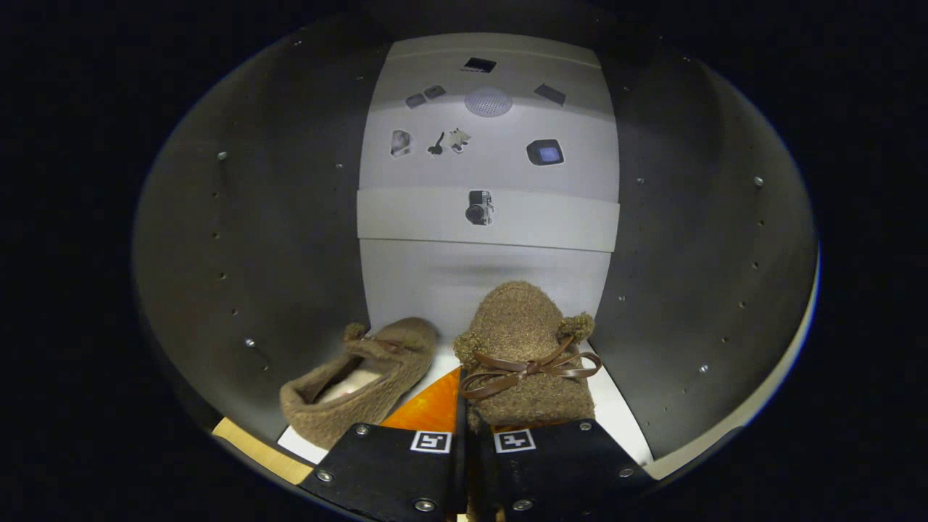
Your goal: Open the shoe cabinet door, grab the shoes and put them into the shoe cabinet, then close the shoe cabinet door.
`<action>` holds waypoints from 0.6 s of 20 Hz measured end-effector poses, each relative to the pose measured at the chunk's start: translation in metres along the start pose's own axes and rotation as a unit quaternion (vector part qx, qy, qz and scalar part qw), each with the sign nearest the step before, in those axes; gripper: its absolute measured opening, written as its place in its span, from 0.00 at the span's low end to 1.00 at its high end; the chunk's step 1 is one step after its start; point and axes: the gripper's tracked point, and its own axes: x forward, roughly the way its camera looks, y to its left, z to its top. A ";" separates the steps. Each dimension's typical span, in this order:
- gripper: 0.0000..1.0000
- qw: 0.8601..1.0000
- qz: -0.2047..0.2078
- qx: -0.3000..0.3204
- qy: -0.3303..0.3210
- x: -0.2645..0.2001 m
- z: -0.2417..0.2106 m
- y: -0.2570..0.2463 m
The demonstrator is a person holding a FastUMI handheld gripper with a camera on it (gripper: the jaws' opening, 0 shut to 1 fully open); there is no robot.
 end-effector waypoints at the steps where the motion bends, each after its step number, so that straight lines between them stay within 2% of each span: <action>1: 0.07 1.000 0.000 0.001 0.004 0.010 -0.001 -0.003; 9: 0.08 0.999 -0.015 0.006 0.028 0.053 -0.020 -0.012; 11: 0.16 0.999 -0.009 0.011 0.039 0.056 -0.026 -0.009; 12: 0.23 0.999 -0.005 0.013 0.040 0.055 -0.027 -0.006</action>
